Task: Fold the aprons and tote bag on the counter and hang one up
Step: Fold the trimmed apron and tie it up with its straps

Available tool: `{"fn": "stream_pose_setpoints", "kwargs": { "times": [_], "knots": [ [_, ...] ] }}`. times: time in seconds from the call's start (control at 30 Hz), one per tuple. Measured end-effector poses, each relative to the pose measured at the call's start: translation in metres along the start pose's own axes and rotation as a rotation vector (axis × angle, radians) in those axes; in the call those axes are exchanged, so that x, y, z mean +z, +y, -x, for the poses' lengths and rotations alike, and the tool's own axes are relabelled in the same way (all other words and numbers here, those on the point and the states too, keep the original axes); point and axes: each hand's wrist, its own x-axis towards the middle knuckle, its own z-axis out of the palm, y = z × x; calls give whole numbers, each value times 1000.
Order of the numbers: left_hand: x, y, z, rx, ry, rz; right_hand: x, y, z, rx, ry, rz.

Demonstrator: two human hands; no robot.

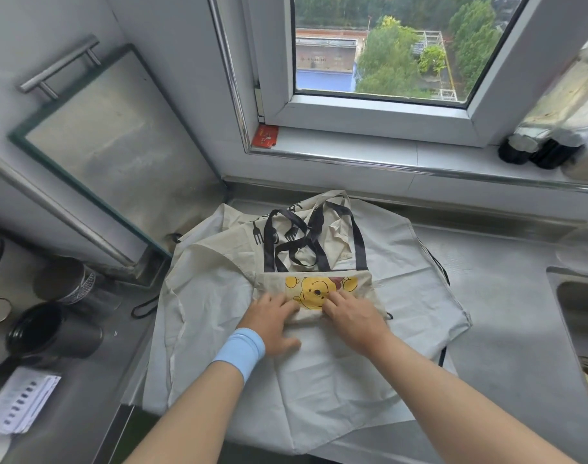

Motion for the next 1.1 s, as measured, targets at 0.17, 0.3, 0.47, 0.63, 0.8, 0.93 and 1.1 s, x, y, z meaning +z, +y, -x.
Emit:
{"fn": "stream_pose_setpoints", "kwargs": {
  "times": [0.17, 0.3, 0.47, 0.63, 0.8, 0.93, 1.1],
  "knots": [
    [5, -15, -6, -74, 95, 136, -2, 1, -6, 90, 41, -54],
    [-1, -23, -11, -183, 164, 256, -3, 9, -8, 75, 65, -93],
    [-10, -22, -23, -204, 130, 194, -5, 20, -17, 28, -26, 78],
    [-8, -4, -35, -223, 272, -76, 2, 33, -29, 80, 42, 99],
    [8, 40, -36, 102, 195, -84, 3, 40, -37, 69, 79, 60],
    [19, 29, -32, 85, 54, -51, 9, 46, -45, 51, 131, 116],
    [17, 21, -33, 104, 93, -23, 12, 25, -38, -21, 210, 129]
  ]
}}
